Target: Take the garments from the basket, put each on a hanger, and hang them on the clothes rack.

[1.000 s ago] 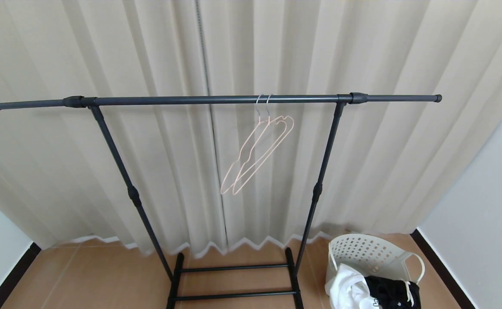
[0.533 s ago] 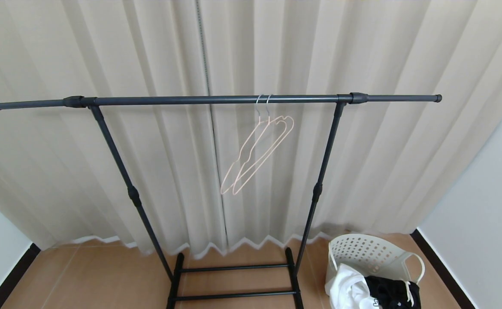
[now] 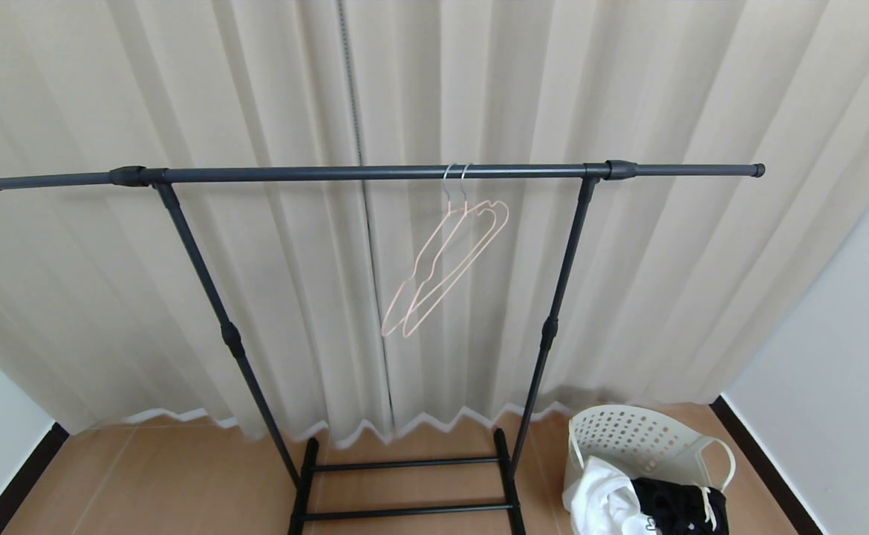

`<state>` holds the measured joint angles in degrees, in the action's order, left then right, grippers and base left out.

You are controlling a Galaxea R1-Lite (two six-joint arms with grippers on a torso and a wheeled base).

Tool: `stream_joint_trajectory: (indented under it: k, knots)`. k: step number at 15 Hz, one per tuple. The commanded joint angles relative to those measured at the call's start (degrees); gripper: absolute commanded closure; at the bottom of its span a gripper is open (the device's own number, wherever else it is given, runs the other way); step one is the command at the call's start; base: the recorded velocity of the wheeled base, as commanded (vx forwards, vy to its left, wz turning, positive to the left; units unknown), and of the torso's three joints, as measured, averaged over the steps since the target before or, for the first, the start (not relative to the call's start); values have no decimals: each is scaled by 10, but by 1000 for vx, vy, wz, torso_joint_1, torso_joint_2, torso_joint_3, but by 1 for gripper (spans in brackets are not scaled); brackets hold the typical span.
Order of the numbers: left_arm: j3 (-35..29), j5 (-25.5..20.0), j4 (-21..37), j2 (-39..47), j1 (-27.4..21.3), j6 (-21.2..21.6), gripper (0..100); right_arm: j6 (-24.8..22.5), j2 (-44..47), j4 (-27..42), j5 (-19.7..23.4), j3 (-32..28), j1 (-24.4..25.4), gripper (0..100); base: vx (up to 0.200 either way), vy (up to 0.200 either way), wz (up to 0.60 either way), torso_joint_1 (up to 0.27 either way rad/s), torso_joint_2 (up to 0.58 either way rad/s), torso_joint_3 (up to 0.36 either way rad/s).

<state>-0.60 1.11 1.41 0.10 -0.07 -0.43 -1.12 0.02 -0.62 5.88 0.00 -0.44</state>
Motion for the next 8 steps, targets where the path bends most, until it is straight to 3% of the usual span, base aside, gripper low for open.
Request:
stream_joint_trajectory:
  k: [1,4,8]
  knots:
    - [0,1,0,1,0,-3,0,0,0,0,0,0,0,0,0,0,0,0,0,0]
    - [0,2,0,2,1,-4,0,0,0,0,0,0,0,0,0,0,0,-35,59,37]
    - [0,3,0,2,1,-5,0,0,0,-1,0,0,0,0,0,0,0,-138,334,184]
